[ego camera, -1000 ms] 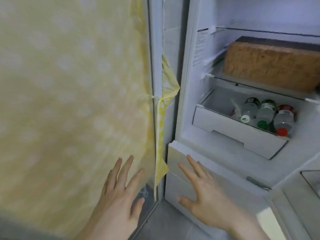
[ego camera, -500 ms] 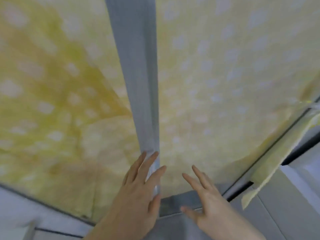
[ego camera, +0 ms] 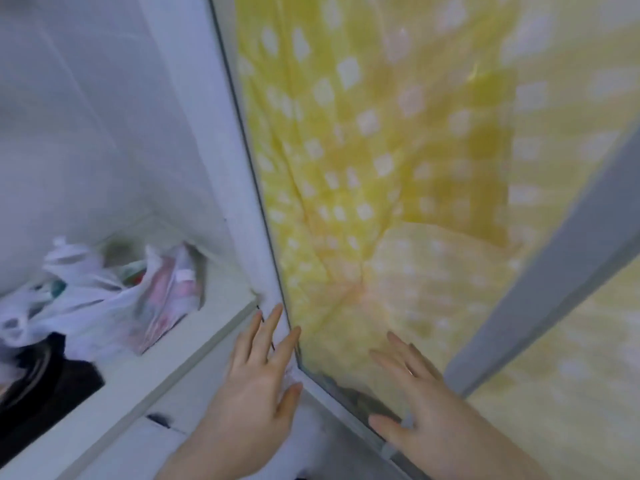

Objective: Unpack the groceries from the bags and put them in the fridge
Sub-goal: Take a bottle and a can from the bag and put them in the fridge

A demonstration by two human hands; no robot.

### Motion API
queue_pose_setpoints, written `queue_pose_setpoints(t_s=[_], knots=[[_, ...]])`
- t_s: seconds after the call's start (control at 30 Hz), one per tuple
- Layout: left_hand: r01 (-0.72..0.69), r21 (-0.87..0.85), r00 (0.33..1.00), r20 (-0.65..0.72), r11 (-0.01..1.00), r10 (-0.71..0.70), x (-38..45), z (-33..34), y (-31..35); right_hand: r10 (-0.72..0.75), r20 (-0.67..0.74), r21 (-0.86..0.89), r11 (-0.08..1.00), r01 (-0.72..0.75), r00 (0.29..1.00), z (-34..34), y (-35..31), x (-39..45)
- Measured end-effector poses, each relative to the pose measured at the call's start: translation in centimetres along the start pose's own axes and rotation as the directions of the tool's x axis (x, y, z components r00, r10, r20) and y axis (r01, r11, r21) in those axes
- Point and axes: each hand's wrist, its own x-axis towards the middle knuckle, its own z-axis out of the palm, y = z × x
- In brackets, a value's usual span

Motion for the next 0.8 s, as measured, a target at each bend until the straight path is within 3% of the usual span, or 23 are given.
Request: queue_pose_setpoints(t_s=[0.13, 0.37, 0.6, 0.8], knots=[[0.149, -0.007, 0.984, -0.101, 0.989, -0.149, -3.9, -0.9, -4.1, -0.156, 0.043, -0.032, 0.987, 0.157, 0.987, 0.2, -3.6, 2.7], [0.426, -0.059, 0.868, -0.254, 0.903, -0.426, -10.0, -4.6, -12.2, -0.377, 0.127, -0.086, 0.917, 0.388, 0.918, 1.7, -13.0, 9.3], [0.535, -0.052, 0.797, -0.3, 0.844, -0.524, -12.9, -7.8, -20.7, -0.484, 0.162, -0.1, 0.859, 0.502, 0.86, 4.7, -21.5, 15.9], [0.559, -0.022, 0.789, -0.294, 0.829, -0.54, -12.9, -9.8, -25.8, -0.519, 0.174, -0.076, 0.84, 0.537, 0.837, 7.3, -26.5, 21.6]])
